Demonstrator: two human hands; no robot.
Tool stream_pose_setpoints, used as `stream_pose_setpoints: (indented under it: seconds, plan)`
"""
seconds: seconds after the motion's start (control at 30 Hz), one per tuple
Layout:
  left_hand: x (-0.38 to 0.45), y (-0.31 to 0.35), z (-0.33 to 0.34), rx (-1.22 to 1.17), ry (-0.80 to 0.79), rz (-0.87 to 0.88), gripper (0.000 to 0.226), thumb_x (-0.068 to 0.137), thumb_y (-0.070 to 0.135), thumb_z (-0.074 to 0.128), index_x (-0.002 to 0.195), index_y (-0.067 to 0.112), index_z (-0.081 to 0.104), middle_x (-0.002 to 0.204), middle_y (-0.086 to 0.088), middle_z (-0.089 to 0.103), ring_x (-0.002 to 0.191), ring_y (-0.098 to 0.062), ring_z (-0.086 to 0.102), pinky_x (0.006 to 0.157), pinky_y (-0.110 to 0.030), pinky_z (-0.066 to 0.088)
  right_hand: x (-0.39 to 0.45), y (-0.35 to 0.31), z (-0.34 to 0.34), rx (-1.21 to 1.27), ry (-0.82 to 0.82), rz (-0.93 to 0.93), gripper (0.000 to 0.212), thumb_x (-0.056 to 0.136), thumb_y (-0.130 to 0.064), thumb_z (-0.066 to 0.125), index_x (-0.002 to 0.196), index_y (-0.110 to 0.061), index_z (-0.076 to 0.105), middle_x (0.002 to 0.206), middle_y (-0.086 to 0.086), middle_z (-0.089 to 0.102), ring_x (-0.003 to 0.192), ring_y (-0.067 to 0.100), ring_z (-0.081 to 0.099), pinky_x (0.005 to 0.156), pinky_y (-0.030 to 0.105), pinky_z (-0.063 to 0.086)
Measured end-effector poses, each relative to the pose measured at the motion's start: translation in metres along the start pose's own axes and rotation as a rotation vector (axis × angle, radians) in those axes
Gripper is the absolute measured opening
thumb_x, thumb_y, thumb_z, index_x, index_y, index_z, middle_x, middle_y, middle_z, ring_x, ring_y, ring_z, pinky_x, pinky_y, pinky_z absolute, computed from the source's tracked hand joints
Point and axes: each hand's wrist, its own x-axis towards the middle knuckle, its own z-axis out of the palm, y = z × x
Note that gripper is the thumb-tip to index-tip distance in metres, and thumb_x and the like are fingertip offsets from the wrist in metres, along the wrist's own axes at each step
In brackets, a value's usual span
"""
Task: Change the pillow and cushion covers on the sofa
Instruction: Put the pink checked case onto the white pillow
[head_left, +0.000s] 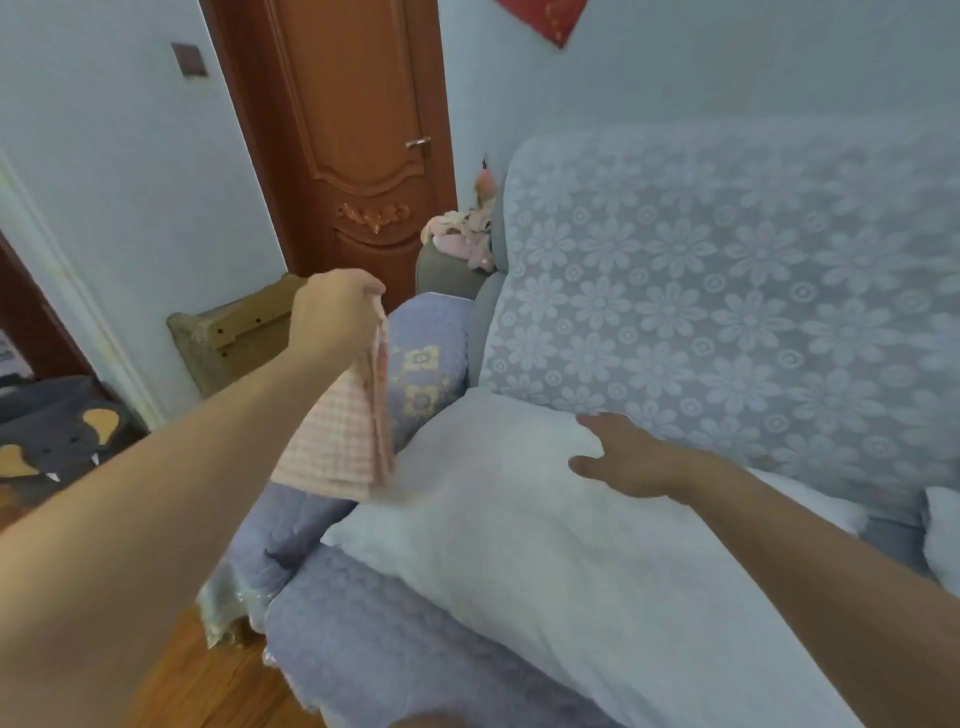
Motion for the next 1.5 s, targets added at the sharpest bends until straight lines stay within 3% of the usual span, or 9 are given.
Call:
stream_pose_setpoints:
  seconds: [0.17,0.27,0.37,0.53,0.63,0.8,1.0,1.23,1.5]
  plan:
    - [-0.003,0.148,-0.079,-0.855,-0.174,-0.064,0.023,0.096,-0.001,0.057,0.107,0.006,0.076,0.096,-0.013,0.073,0.073,-0.015,0.075,0.063,-0.027,0.062,-0.094,-0.041,-0.110,0.411,0.221,-0.291,0.065,0.090,-0.056,0.064,0.148,-0.044,0.038,0.144,-0.019,0.047,0.121,0.001,0.054,0.100,0.029,0.044]
    - [-0.032,0.216,-0.085,-1.230,-0.297,-0.117,0.014,0.095,-0.005,0.061,0.105,-0.007,0.070,0.096,-0.022,0.067,0.077,-0.028,0.072,0.066,-0.031,0.063,-0.140,-0.032,-0.144,0.251,0.406,-0.333,0.020,0.094,-0.044,0.064,0.111,-0.036,0.061,0.104,-0.014,0.066,0.081,0.008,0.063,0.071,0.021,0.047]
    - [-0.060,0.261,-0.074,-1.428,-0.382,-0.161,0.006,0.094,-0.005,0.062,0.098,-0.005,0.067,0.095,-0.020,0.066,0.082,-0.029,0.070,0.076,-0.035,0.064,-0.169,-0.009,-0.161,0.096,0.686,-0.253,0.013,0.100,-0.031,0.054,0.093,-0.025,0.063,0.091,-0.003,0.065,0.088,0.018,0.060,0.068,0.023,0.040]
    - [-0.073,0.302,-0.065,-1.593,-0.470,-0.257,0.007,0.093,-0.004,0.063,0.091,0.001,0.067,0.089,-0.013,0.069,0.076,-0.021,0.071,0.075,-0.031,0.063,-0.227,0.035,-0.183,0.202,0.538,-0.188,0.025,0.093,-0.048,0.064,0.094,-0.023,0.066,0.081,-0.004,0.065,0.071,0.013,0.061,0.064,0.029,0.045]
    - [-0.083,0.316,-0.056,-1.568,-0.571,-0.113,0.017,0.093,0.000,0.064,0.109,0.003,0.068,0.098,-0.013,0.071,0.085,-0.022,0.072,0.083,-0.036,0.061,-0.239,0.045,-0.179,0.280,0.519,-0.131,0.036,0.092,-0.039,0.069,0.071,-0.013,0.053,0.060,-0.007,0.045,0.050,0.010,0.041,0.047,0.022,0.031]
    - [-0.144,0.322,-0.019,-1.412,-1.089,-0.143,0.033,0.099,0.029,0.061,0.127,0.011,0.066,0.116,-0.014,0.068,0.103,-0.029,0.069,0.093,-0.047,0.058,-0.220,0.049,-0.155,0.320,0.637,-0.095,0.058,0.092,-0.057,0.059,0.071,-0.002,0.062,0.065,0.004,0.058,0.058,0.018,0.054,0.062,0.038,0.045]
    - [-0.170,0.311,-0.009,-1.427,-1.165,-0.081,0.035,0.098,0.035,0.063,0.119,0.008,0.072,0.114,-0.011,0.075,0.108,-0.025,0.072,0.100,-0.041,0.055,-0.204,0.042,-0.138,0.829,0.406,0.009,0.036,0.102,-0.031,0.050,0.107,-0.002,0.071,0.101,0.012,0.076,0.095,0.025,0.074,0.090,0.040,0.057]
    - [-0.108,0.287,0.003,-0.810,-0.685,0.157,0.031,0.093,0.003,0.053,0.064,0.014,0.053,0.069,-0.006,0.053,0.067,-0.020,0.051,0.060,-0.028,0.036,-0.193,0.059,-0.186,1.025,0.687,-0.090,0.027,0.104,-0.025,0.049,0.086,-0.009,0.062,0.072,0.006,0.067,0.067,0.022,0.064,0.075,0.037,0.051]
    - [0.023,0.238,-0.040,-0.480,-0.324,0.312,0.025,0.094,0.037,0.070,0.086,0.015,0.079,0.080,-0.009,0.074,0.078,-0.022,0.066,0.065,-0.030,0.047,-0.202,0.101,-0.287,-0.092,1.198,0.221,0.029,0.106,-0.029,0.043,0.090,-0.006,0.052,0.083,0.013,0.052,0.078,0.031,0.046,0.066,0.035,0.030]
